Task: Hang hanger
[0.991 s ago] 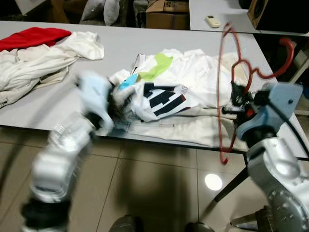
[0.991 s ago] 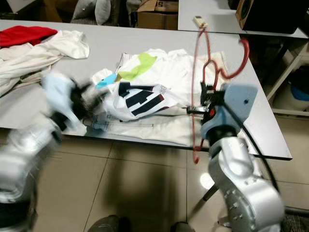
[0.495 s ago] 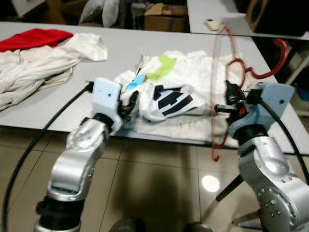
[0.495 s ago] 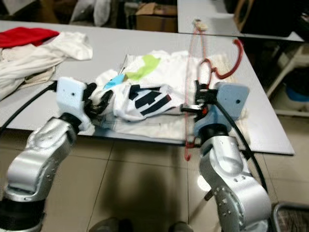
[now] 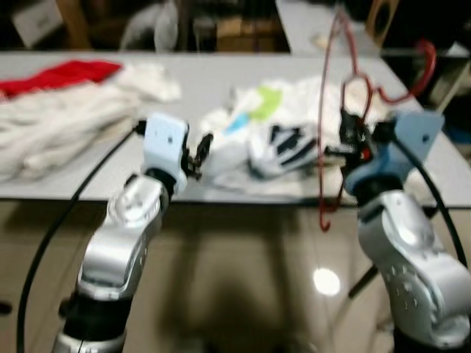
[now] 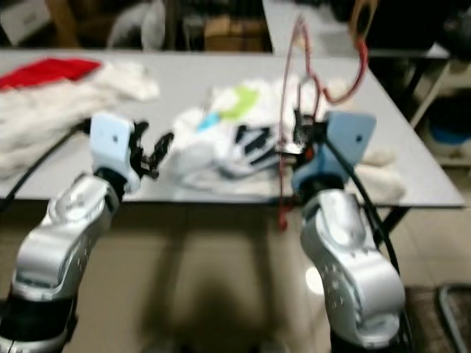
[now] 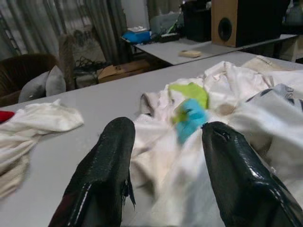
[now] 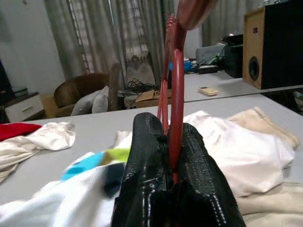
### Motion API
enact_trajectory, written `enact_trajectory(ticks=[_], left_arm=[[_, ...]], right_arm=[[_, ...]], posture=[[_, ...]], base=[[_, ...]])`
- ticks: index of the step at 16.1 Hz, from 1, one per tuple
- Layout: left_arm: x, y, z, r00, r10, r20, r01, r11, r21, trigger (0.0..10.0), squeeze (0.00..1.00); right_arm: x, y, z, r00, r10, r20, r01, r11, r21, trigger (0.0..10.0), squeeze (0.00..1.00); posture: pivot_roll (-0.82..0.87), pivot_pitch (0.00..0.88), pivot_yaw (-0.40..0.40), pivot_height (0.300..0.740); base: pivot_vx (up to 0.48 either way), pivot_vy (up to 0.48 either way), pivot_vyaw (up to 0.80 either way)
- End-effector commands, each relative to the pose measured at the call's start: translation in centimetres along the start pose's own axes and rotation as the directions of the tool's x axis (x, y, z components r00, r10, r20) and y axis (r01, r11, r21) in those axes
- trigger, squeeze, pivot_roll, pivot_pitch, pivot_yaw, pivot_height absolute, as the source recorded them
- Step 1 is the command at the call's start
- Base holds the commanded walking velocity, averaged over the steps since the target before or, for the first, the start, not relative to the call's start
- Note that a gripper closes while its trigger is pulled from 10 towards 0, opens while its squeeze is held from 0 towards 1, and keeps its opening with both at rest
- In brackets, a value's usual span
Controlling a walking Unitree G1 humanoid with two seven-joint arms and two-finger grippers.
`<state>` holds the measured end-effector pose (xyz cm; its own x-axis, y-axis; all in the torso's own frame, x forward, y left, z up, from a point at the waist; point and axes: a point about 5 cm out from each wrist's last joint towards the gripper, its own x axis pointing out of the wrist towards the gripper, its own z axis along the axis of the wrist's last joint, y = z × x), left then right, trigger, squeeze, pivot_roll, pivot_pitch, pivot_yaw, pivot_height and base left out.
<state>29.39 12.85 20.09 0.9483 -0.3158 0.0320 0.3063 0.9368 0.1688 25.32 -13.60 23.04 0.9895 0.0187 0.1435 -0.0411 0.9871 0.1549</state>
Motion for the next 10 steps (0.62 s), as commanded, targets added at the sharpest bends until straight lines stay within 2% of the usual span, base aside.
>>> enact_trajectory(ticks=[1, 5, 10], left_arm=[[-0.2, 0.5, -0.2, 1.000, 0.016, -0.011, -0.015, 1.000, 0.010, 10.0, 0.00], [0.0, 0.5, -0.3, 0.999, 0.032, -0.010, -0.032, 0.999, 0.000, 10.0, 0.00], [-0.4, 0.6, -0.7, 0.999, 0.048, -0.024, -0.048, 0.999, 0.009, 10.0, 0.00]], right_arm=[[0.0, 0.5, 0.2, 1.000, 0.016, 0.007, -0.016, 1.000, 0.002, 10.0, 0.00], [-0.1, 0.9, 0.6, 0.999, 0.052, 0.008, -0.052, 0.998, -0.026, 10.0, 0.00], [-0.3, 0.5, -0.9, 0.998, 0.009, -0.064, -0.007, 1.000, 0.027, 10.0, 0.00]], posture=[[0.01, 0.056, 0.024, 0.740], [-0.01, 0.053, 0.012, 0.740], [0.00, 0.059, -0.001, 0.740]], base=[[0.000, 0.409, 0.00], [0.000, 0.411, 0.00], [0.000, 0.411, 0.00]])
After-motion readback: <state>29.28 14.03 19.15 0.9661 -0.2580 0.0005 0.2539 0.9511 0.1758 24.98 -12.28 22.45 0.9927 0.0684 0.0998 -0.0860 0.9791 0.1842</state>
